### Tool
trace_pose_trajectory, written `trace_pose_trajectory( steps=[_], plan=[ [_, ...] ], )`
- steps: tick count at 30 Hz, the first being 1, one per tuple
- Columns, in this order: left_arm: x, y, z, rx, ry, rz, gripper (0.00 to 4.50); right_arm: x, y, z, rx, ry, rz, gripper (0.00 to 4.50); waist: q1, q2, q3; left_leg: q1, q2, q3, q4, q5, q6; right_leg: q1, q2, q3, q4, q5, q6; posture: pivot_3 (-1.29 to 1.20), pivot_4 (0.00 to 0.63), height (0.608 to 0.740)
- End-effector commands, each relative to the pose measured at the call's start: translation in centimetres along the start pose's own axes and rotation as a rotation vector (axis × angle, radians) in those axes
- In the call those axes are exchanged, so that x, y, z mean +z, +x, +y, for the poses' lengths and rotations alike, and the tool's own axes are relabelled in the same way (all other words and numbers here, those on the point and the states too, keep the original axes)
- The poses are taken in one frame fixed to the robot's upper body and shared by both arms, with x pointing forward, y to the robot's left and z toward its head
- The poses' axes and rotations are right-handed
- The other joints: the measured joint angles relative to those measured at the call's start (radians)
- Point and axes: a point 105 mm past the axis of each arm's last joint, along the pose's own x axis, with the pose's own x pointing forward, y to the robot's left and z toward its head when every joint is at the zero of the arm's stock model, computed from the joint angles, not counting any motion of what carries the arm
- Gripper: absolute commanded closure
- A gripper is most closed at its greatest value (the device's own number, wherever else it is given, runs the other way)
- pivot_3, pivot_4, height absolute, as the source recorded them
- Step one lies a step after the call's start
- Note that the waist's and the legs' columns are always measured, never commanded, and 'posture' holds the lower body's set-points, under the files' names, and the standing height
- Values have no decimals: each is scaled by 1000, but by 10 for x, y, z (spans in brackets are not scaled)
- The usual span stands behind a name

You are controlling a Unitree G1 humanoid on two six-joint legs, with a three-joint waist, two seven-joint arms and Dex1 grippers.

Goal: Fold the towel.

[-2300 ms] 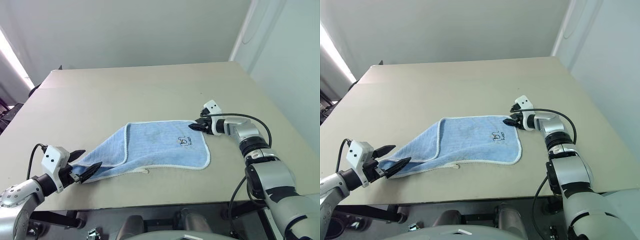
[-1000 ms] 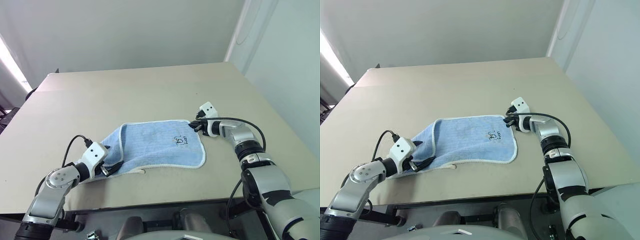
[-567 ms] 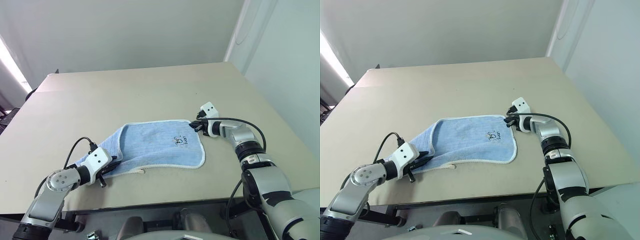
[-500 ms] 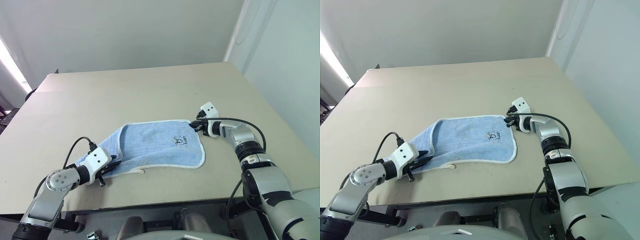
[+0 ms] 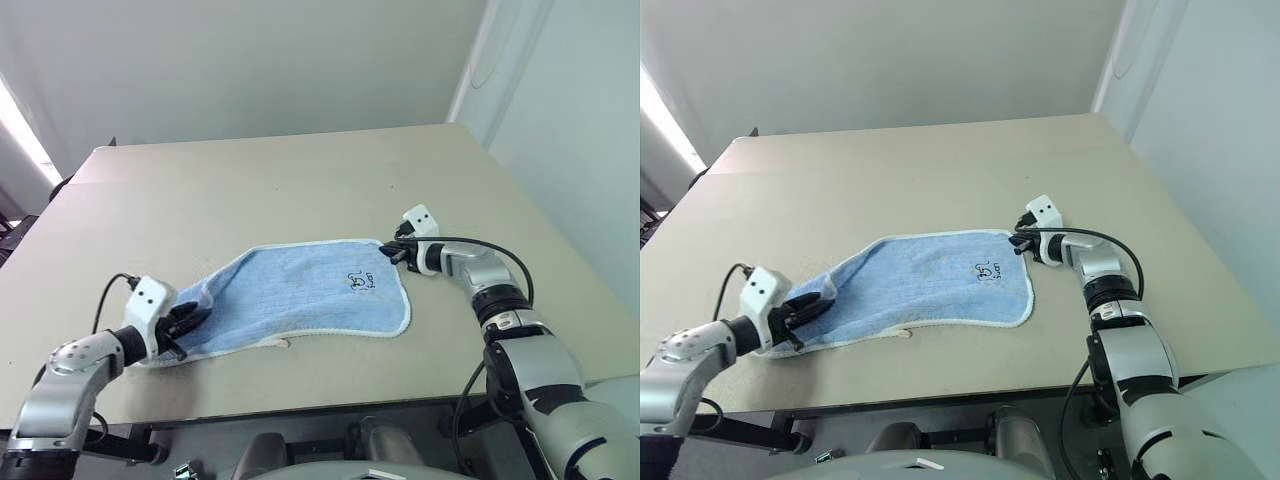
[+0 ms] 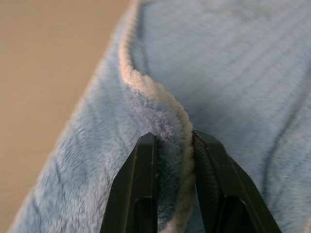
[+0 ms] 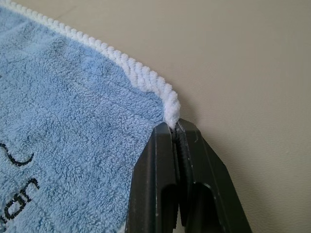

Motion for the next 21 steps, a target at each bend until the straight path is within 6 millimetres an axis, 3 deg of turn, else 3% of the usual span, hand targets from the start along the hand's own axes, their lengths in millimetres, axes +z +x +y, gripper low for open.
trace_pose_trajectory(
  steps=[1, 9, 18, 21],
  plan=[
    [34, -9, 28, 107, -17, -135, 3408, 25, -2, -1, -8, -11, -124, 4500, 1, -1, 1, 0, 0, 0, 0, 0, 0, 0, 0, 0, 0, 0, 0, 0, 0, 740],
    [66, -10, 81, 306, 71, -230, 3408, 63, -10, -24, -168, 29, -312, 4500, -3, -1, 1, -8, 0, 2, 0, 0, 0, -9, 0, 2, 1, 2, -2, 0, 0, 740],
    [119, 22, 134, 569, 161, -373, 3408, 114, -23, -30, -244, -37, -538, 4500, 6, -3, 1, -9, -1, 7, 2, 0, 0, -11, -2, 5, 1, 5, -1, 0, 0, 740],
    [109, 45, 131, 465, 105, -268, 3408, 115, -19, -29, -220, -23, -497, 4500, 1, -3, 1, -8, -2, 12, 2, 0, 0, -11, -3, 8, 0, 6, 0, 0, 0, 740]
  ],
)
